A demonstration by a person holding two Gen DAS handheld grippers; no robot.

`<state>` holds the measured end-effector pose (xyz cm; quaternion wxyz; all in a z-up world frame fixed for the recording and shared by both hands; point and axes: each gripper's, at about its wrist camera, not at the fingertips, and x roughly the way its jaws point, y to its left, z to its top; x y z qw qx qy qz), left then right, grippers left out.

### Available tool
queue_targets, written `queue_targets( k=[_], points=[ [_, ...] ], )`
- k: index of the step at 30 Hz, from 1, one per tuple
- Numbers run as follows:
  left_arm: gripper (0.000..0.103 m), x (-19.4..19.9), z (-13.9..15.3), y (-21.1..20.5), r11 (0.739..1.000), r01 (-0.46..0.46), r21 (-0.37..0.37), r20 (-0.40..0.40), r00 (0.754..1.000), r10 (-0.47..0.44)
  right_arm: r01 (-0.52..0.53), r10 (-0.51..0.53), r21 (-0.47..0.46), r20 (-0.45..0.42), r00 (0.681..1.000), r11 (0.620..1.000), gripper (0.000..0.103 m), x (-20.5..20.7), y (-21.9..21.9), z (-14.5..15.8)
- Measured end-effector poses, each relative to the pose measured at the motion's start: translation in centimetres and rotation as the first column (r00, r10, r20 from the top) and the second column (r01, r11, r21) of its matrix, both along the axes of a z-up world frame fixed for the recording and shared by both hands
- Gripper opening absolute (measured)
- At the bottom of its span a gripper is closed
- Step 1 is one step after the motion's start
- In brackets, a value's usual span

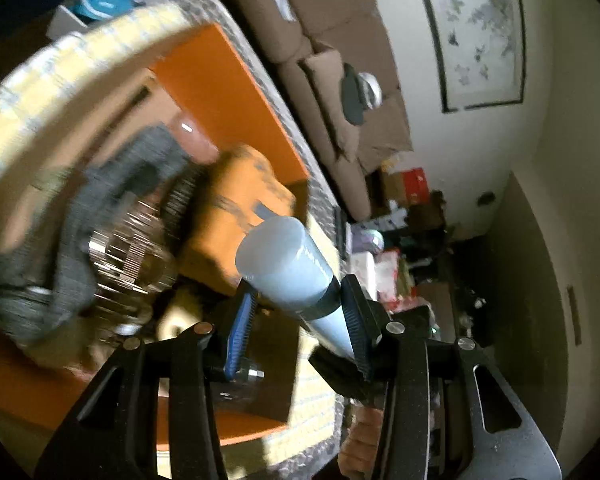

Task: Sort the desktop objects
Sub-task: 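Lower the white spray can into the orange box with the right gripper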

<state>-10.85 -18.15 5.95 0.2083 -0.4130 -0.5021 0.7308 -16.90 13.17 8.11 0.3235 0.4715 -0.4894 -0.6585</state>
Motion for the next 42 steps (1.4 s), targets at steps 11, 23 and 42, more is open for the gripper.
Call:
queue_targets(
  k=[11, 23, 42],
  points=[
    [0.029, 0.2, -1.1, -2.9, 0.991, -0.045, -0.128, 0.06, 0.997, 0.053, -0.203, 0.213, 0.185, -0.036, 0.976, 0.962, 0.033, 1.3, -8.0, -0.2],
    [0.024, -0.6, -0.2, -0.1, 0.959, 0.007, -0.282, 0.048, 0.999, 0.007, -0.218, 0.295, 0.446, -0.112, 0.949, 0.868, 0.033, 2.4, -9.3, 1.1],
    [0.035, 0.1, 4.1, 4.9, 0.788, 0.026, -0.615, -0.056, 0.995, -0.077, -0.156, 0.297, 0.563, -0.167, 0.94, 0.812, 0.033, 2.4, -7.6, 2.5]
  ],
)
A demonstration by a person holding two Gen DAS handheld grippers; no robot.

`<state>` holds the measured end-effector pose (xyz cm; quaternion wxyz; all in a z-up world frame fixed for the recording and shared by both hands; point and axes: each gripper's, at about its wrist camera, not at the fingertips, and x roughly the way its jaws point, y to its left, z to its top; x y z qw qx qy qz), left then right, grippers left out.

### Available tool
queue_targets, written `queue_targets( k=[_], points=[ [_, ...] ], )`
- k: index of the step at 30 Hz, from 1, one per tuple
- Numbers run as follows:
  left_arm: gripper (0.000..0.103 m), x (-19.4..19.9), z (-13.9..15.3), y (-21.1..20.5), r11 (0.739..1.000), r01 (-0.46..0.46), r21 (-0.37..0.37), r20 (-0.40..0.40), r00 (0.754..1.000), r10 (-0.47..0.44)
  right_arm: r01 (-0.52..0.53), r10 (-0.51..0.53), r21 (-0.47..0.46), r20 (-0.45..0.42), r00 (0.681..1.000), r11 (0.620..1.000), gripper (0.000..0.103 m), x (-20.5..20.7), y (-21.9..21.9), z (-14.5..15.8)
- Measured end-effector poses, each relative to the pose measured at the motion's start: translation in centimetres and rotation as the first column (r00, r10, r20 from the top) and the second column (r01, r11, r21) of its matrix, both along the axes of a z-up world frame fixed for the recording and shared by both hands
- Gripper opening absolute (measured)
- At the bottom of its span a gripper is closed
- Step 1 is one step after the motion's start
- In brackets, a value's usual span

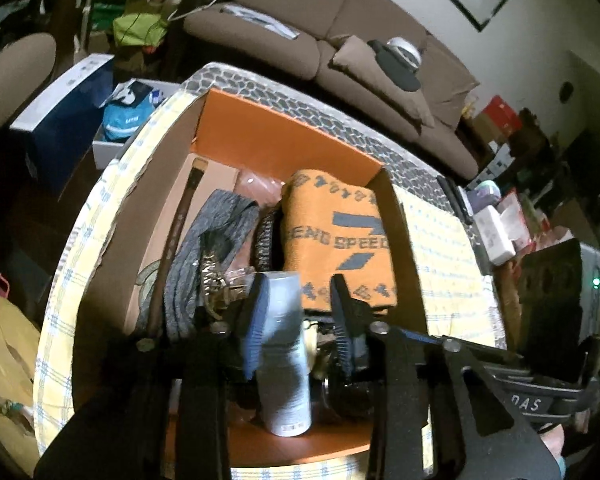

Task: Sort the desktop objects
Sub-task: 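Lower the white spray can into the orange box with the right gripper, then open the right gripper and withdraw it from the box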

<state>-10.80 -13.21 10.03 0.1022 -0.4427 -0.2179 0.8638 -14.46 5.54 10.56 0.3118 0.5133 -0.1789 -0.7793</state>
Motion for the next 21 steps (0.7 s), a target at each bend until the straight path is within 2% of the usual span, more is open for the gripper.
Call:
queue_targets(
  k=[2, 4, 6, 7, 9, 14, 21],
  points=[
    [0.049, 0.1, 0.3, 0.4, 1.0, 0.005, -0.001, -0.013, 1.0, -0.005, 0.01, -0.01, 0.005, -0.006, 1.0, 1.0, 0.034, -0.1, 0.5, 0.2],
    [0.058, 0.2, 0.7, 1.0, 1.0, 0.009, -0.005, -0.028, 1.0, -0.009, 0.026, -0.025, 0.011, -0.015, 1.0, 1.0, 0.038, -0.1, 1.3, 0.3],
    [0.061, 0.1, 0.8, 1.7, 1.0, 0.018, -0.02, -0.029, 0.999, -0.018, 0.049, -0.049, 0.02, -0.028, 0.998, 0.999, 0.049, -0.2, 2.2, 0.6],
    [0.063, 0.1, 0.8, 2.0, 0.999, 0.021, -0.031, -0.028, 0.999, -0.021, 0.059, -0.058, 0.024, -0.034, 0.998, 0.998, 0.051, -0.2, 2.6, 0.7],
    [0.069, 0.1, 0.8, 2.8, 0.998, 0.025, -0.054, -0.026, 0.999, -0.027, 0.081, -0.079, 0.035, -0.045, 0.996, 0.996, 0.059, -0.3, 3.5, 1.0],
    [0.086, 0.1, 0.9, 4.2, 0.998, 0.033, -0.061, -0.032, 0.999, -0.035, 0.137, -0.131, 0.07, -0.082, 0.988, 0.988, 0.083, -0.3, 5.9, 1.7],
    [0.101, 0.2, 1.4, 6.7, 0.993, 0.055, -0.105, -0.055, 0.997, -0.061, 0.206, -0.186, 0.169, -0.127, 0.974, 0.964, 0.091, -0.3, 8.6, 1.6]
  ],
)
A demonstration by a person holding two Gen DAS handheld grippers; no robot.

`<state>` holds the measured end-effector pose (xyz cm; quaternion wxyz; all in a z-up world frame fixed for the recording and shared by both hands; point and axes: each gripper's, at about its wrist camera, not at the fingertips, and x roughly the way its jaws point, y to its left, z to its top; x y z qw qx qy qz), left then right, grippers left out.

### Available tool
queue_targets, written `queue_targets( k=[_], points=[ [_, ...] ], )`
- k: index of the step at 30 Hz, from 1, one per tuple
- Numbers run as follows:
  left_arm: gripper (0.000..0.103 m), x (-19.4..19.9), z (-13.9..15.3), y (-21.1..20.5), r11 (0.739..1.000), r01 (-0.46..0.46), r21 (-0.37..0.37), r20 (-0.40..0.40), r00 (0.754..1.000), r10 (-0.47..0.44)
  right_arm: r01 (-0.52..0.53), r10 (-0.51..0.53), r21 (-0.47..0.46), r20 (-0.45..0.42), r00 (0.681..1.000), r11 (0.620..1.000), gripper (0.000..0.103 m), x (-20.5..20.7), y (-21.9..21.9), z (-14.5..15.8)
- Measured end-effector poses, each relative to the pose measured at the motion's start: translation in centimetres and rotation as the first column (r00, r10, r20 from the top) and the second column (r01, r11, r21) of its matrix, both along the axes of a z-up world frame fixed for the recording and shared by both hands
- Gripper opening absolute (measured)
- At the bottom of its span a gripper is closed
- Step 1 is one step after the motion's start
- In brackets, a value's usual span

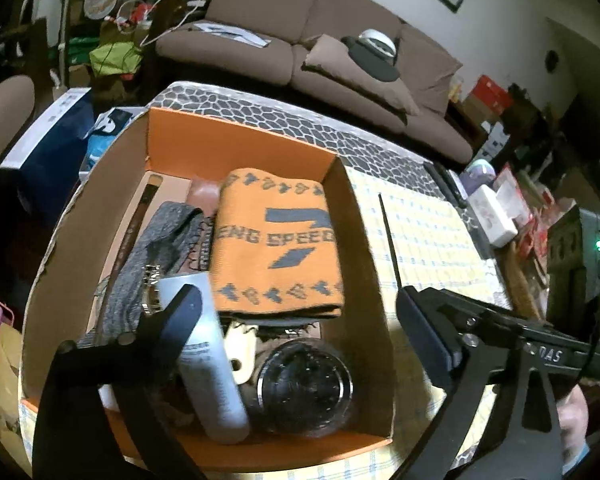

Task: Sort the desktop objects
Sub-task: 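Open the right gripper and withdraw it from the box, then reach the left gripper to the black orange-tipped stick and grasp it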

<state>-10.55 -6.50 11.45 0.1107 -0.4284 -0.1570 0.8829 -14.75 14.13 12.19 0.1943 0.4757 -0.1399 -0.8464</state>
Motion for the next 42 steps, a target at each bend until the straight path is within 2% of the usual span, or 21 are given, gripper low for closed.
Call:
queue_targets(
  k=[3, 13, 16, 21, 25, 33, 34, 36, 38, 42],
  points=[
    [0.102, 0.0, 0.1, 1.5, 1.0, 0.021, -0.023, -0.009, 1.0, -0.022, 0.021, -0.021, 0.036, -0.008, 1.0, 0.999, 0.096, 0.1, 1.0, -0.2],
    [0.102, 0.7, 0.5, 6.3, 0.997, 0.07, -0.036, -0.016, 0.997, -0.071, 0.077, -0.075, 0.064, -0.032, 0.997, 0.995, 0.096, 0.7, 4.2, 0.2],
    [0.103, 0.9, 0.7, 7.4, 0.995, 0.076, -0.058, -0.031, 0.996, -0.078, 0.107, -0.104, 0.082, -0.041, 0.994, 0.991, 0.102, 0.6, 5.2, 0.2],
    [0.103, 1.6, 1.6, 10.2, 0.987, 0.112, -0.112, -0.094, 0.988, -0.123, 0.172, -0.166, 0.108, -0.062, 0.984, 0.979, 0.102, 0.7, 8.1, 0.5],
    [0.103, 1.8, 1.5, 12.9, 0.975, 0.155, -0.157, -0.091, 0.981, -0.171, 0.226, -0.222, 0.077, -0.064, 0.973, 0.971, 0.102, 0.9, 11.1, 0.9],
    [0.102, 0.6, 0.2, 18.4, 0.956, 0.229, -0.183, -0.046, 0.969, -0.241, 0.351, -0.351, -0.017, -0.029, 0.936, 0.936, 0.102, 1.2, 17.4, 1.5],
    [0.101, 0.1, -0.2, 18.9, 0.956, 0.233, -0.176, -0.034, 0.97, -0.242, 0.361, -0.361, -0.023, -0.028, 0.932, 0.932, 0.102, 1.3, 18.1, 1.5],
    [0.092, -0.8, -1.0, 20.2, 0.957, 0.236, -0.17, -0.007, 0.971, -0.241, 0.377, -0.378, -0.033, -0.025, 0.925, 0.925, 0.102, 1.5, 19.1, 1.6],
    [0.079, -1.6, -2.0, 21.3, 0.953, 0.242, -0.184, 0.019, 0.97, -0.243, 0.396, -0.397, -0.049, -0.017, 0.918, 0.917, 0.102, 1.7, 20.2, 1.5],
    [0.066, -3.2, -4.0, 23.7, 0.939, 0.268, -0.217, 0.059, 0.963, -0.261, 0.42, -0.421, -0.08, 0.006, 0.907, 0.904, 0.102, 1.9, 22.1, 1.3]
  ],
)
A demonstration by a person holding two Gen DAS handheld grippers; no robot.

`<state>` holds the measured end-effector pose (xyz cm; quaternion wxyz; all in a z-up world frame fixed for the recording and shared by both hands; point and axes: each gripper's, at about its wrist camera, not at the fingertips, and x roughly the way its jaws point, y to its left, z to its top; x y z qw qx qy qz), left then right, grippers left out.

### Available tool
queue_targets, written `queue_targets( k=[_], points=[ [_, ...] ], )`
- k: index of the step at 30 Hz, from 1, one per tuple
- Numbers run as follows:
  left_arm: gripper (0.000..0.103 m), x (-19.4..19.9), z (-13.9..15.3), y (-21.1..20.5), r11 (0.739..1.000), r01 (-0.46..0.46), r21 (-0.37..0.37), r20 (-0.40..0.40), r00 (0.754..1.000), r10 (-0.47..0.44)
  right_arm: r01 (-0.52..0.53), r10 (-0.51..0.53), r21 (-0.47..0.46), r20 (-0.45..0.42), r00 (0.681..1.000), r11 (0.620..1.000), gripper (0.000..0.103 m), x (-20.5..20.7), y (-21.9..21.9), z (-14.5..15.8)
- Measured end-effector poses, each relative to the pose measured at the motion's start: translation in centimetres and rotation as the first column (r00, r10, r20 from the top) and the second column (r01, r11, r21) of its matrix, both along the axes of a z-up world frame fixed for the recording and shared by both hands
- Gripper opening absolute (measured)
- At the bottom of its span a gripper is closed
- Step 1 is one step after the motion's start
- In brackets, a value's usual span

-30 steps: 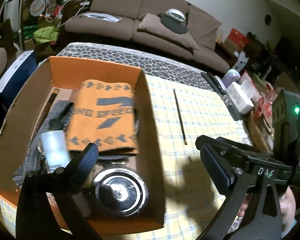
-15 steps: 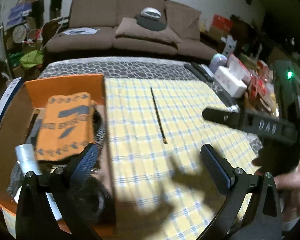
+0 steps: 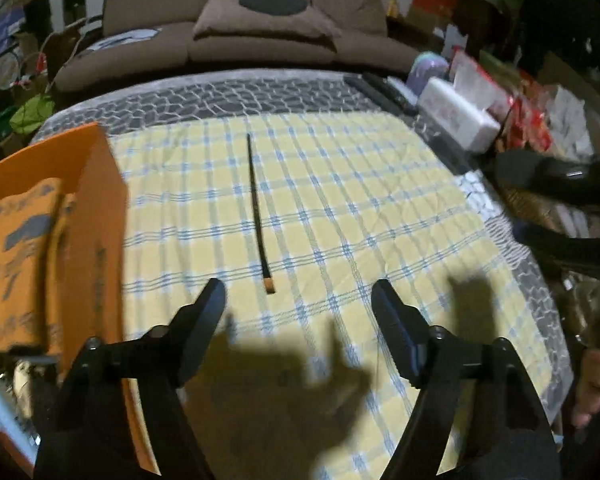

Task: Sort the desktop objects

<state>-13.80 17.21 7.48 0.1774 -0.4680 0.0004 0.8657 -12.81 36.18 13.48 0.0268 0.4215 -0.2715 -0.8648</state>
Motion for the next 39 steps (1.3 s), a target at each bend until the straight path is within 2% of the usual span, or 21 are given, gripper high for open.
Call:
queue_targets(
  k=[2, 5, 10, 15, 17, 20, 23, 26, 31, 34, 36, 39],
  points=[
    [0.052, -1.3, -1.3, 0.7, 1.0, -0.008, -0.003, 0.022, 1.0, 0.008, 0.011, -0.011, -0.019, -0.003, 1.0, 1.0, 0.102, 0.1, 0.7, 0.1],
    [0.038, -3.3, -3.2, 1.0, 0.999, -0.045, -0.012, 0.055, 0.997, 0.046, 0.009, -0.01, -0.035, -0.015, 1.0, 0.999, 0.102, 0.4, 1.1, 0.1],
    [0.032, -5.6, -6.0, 0.5, 0.994, -0.101, -0.032, 0.096, 0.99, 0.103, -0.036, 0.036, -0.016, 0.005, 0.999, 0.999, 0.102, 0.1, 1.0, -0.4],
    [0.03, -5.5, -6.6, 1.0, 0.994, -0.092, -0.055, 0.065, 0.993, 0.095, -0.042, 0.042, -0.027, 0.011, 0.999, 0.999, 0.099, 0.0, 1.0, -0.8],
    [0.006, -5.3, -6.6, 1.0, 0.995, -0.083, -0.056, 0.064, 0.994, 0.086, -0.05, 0.05, -0.022, 0.009, 0.999, 0.998, 0.097, -0.1, 0.7, -0.9],
    [0.005, -4.7, -6.5, 0.8, 0.997, -0.065, -0.041, 0.071, 0.995, 0.068, -0.071, 0.071, -0.021, 0.007, 0.997, 0.997, 0.088, -0.1, 0.1, -0.8],
    [0.005, -4.0, -6.3, 0.4, 0.998, -0.054, -0.026, 0.077, 0.995, 0.056, -0.081, 0.082, -0.042, 0.009, 0.997, 0.996, 0.087, -0.1, -0.2, -1.0],
    [0.005, -2.8, -5.8, -0.5, 0.998, -0.053, 0.039, 0.101, 0.994, 0.049, -0.094, 0.095, -0.082, 0.017, 0.995, 0.992, 0.087, -0.3, -0.6, -1.6],
    [0.005, 0.2, -4.3, -1.7, 0.991, -0.024, 0.132, 0.121, 0.993, 0.008, -0.123, 0.136, -0.205, 0.054, 0.989, 0.971, 0.082, -1.0, -1.4, -3.8],
    [0.005, 1.8, -3.4, -2.2, 0.984, -0.001, 0.178, 0.125, 0.992, -0.021, -0.132, 0.16, -0.264, 0.09, 0.983, 0.956, 0.074, -1.5, -2.3, -5.5],
    [0.005, 3.0, -2.5, -2.4, 0.979, 0.022, 0.202, 0.12, 0.992, -0.046, -0.127, 0.167, -0.296, 0.112, 0.98, 0.947, 0.062, -1.7, -2.7, -6.5],
    [0.005, 4.2, -1.6, -2.6, 0.975, 0.05, 0.217, 0.115, 0.99, -0.076, -0.124, 0.174, -0.329, 0.129, 0.976, 0.936, 0.056, -2.0, -3.2, -7.6]
  ],
)
